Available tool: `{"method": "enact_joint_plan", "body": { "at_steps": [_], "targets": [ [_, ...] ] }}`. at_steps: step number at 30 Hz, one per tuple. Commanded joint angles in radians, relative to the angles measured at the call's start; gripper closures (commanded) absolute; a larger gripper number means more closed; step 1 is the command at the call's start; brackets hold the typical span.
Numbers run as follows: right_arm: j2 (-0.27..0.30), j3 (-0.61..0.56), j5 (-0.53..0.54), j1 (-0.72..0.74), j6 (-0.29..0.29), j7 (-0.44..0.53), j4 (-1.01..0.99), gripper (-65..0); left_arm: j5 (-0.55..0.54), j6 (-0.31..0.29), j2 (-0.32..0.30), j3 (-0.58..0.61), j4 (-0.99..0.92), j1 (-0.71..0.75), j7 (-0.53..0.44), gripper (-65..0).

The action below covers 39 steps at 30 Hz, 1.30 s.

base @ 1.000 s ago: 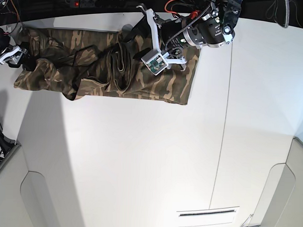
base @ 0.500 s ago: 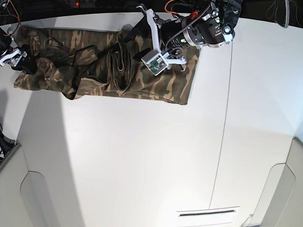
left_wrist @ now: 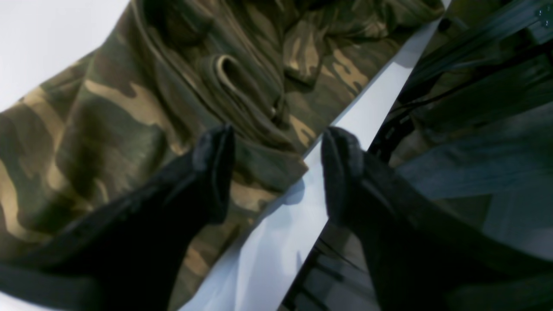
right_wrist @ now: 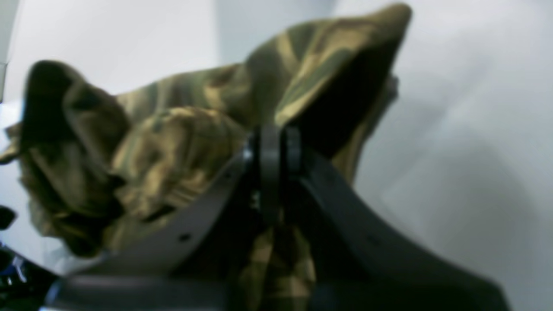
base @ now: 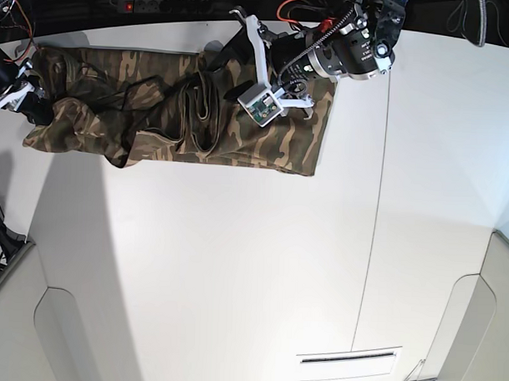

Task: Fold the T-shirt properly
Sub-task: 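Drag the strip end with the right gripper toward the left gripper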

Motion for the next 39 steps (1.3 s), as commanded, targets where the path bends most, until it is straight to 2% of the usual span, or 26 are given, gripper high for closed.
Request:
{"method": "enact_joint_plan", "body": {
  "at_steps": [1, 3, 11, 21, 24, 26, 29, 33, 37, 39],
  "targets": [
    [0.019, 0.006, 0.041, 0.008, 0.014, 0.01, 0.041, 0.0, -0.023, 0.01, 0.003, 0.001, 0.008, -0.002, -0.033, -34.4],
    [0.019, 0.006, 0.045, 0.008, 0.013, 0.005, 0.093, 0.0, -0.022, 0.036, 0.003, 0.001, -0.005, -0.002, -0.058, -34.4],
    [0.016, 0.006, 0.048, 0.016, 0.01, -0.032, 0.284, 0.0, -0.019, 0.035, 0.011, 0.001, -0.109, -0.035, -0.085, -34.4],
    [0.016, 0.006, -0.008, 0.015, 0.009, -0.031, 0.16, -0.3, -0.014, 0.035, 0.011, 0.001, -0.152, -0.053, -0.085, -34.4],
    [0.017, 0.006, -0.014, 0.016, 0.009, -0.01, 0.068, -21.5, -0.014, 0.035, 0.011, 0.001, -0.152, -0.053, -0.085, -34.4],
    [0.017, 0.006, -0.05, 0.016, 0.009, 0.039, 0.013, -28.8, -0.014, 0.035, 0.01, 0.001, -0.152, -0.053, -0.084, -34.4],
    [0.017, 0.006, -0.125, 0.016, 0.009, 0.117, -0.037, -29.5, -0.013, 0.035, 0.01, 0.001, -0.152, -0.053, -0.084, -34.4],
    [0.019, 0.006, -0.169, 0.016, 0.002, 0.142, -0.047, -29.7, -0.013, 0.035, 0.01, 0.001, -0.152, -0.053, -0.084, -34.4],
    [0.028, 0.006, -0.188, 0.016, 0.002, 0.142, -0.048, -41.9, -0.013, 0.035, 0.01, 0.001, -0.152, -0.053, -0.084, -34.4],
    [0.037, 0.006, -0.192, 0.016, 0.002, 0.142, -0.048, -43.9, -0.013, 0.035, 0.01, 0.001, -0.152, -0.052, -0.08, -34.4]
  ]
}}
